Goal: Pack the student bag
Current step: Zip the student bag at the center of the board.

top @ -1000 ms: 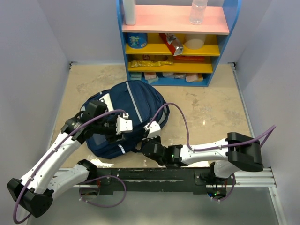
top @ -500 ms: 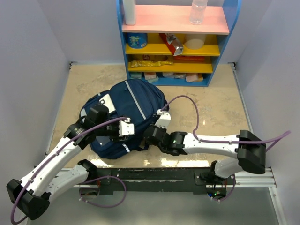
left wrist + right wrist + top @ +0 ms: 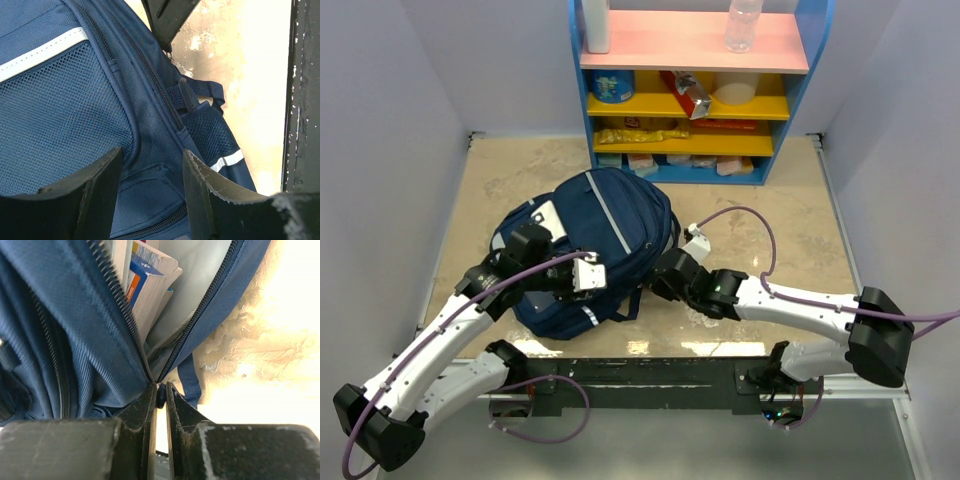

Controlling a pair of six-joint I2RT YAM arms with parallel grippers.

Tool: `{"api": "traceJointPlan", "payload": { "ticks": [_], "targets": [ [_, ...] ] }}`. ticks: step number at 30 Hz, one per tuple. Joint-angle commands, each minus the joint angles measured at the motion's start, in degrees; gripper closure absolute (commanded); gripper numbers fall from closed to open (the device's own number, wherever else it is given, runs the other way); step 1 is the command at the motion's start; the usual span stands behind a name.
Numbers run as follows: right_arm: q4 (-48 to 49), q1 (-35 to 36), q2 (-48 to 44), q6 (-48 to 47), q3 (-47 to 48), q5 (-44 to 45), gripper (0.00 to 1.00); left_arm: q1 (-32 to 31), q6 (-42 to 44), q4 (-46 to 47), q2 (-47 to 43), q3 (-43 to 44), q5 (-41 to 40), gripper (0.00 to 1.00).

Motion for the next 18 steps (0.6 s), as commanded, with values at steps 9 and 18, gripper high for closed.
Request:
{"api": "traceJointPlan", "payload": {
  "ticks": [9, 18],
  "targets": [
    [2.2, -8.5, -3.0, -0.1, -1.8, 0.4, 1.00, -0.7, -0.4, -8.9, 4.0, -3.8, 0.1, 0.55],
    [6.0, -12.7, -4.6, -1.8, -5.1, -1.2, 1.00, -1.6, 1.7, -11.4, 7.7, -3.0, 1.4, 0.72]
  ]
}}
